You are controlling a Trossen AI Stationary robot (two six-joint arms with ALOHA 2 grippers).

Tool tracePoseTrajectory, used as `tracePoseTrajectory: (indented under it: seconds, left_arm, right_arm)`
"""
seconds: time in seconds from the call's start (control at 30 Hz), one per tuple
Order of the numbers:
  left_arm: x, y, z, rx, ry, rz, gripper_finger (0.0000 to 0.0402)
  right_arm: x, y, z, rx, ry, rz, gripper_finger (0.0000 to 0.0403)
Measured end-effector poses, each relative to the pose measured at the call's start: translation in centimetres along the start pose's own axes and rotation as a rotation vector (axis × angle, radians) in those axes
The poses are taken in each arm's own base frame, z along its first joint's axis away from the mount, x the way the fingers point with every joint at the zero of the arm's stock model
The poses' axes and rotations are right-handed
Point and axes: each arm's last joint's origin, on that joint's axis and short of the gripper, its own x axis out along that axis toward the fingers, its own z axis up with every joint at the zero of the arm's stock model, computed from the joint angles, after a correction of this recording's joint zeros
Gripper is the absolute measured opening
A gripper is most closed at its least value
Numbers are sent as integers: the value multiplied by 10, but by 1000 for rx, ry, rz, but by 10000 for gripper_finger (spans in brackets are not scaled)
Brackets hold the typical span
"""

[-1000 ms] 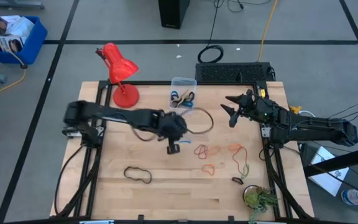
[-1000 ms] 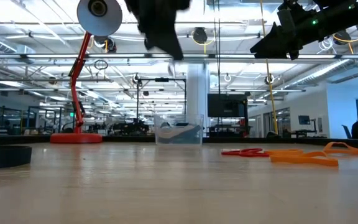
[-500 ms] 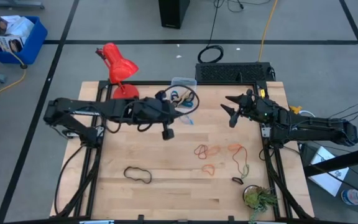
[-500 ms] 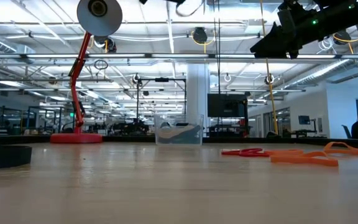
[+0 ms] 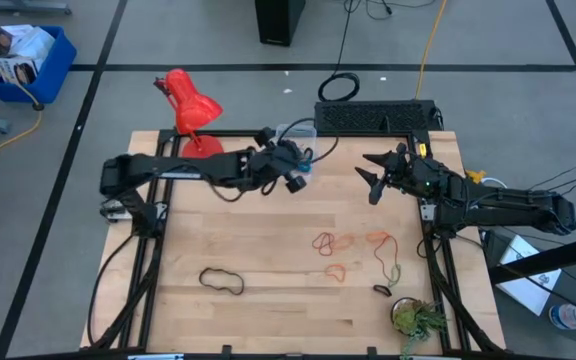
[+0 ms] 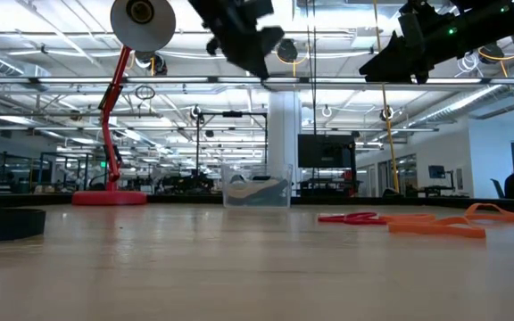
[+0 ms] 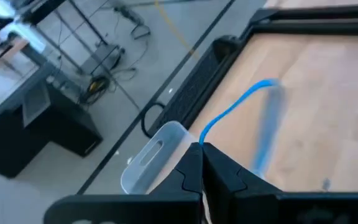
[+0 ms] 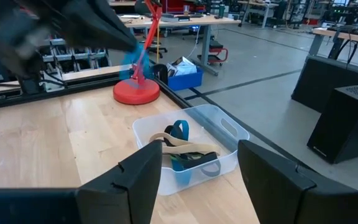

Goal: Pick and place rubber bands into bin
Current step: Put the light blue rubber band into the transparent bin, then put the black rubber band into the transparent bin

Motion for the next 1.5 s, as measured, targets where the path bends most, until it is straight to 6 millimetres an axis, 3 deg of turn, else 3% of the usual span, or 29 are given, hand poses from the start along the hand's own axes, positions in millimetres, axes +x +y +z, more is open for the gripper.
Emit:
tracePoseTrajectory:
  seconds: [0.37, 0.6, 0.83, 1.33, 1.5]
  left_arm:
    - [88, 5, -49, -64, 216, 50, 8]
    - [120, 0, -77, -87, 318, 5, 13]
    - [129, 3, -84, -63, 342, 6, 7]
    - [125, -1, -80, 15, 316, -7, 74]
    - [120, -1, -72, 29, 279, -12, 119]
  right_arm:
    - [0, 0, 0, -1, 3, -1, 208]
    - [0, 0, 0, -1, 3, -1, 208]
    - [0, 0, 0, -1, 3, -1, 208]
    - [0, 0, 0, -1, 3, -1, 208]
    - [0, 0, 0, -1, 3, -1, 208]
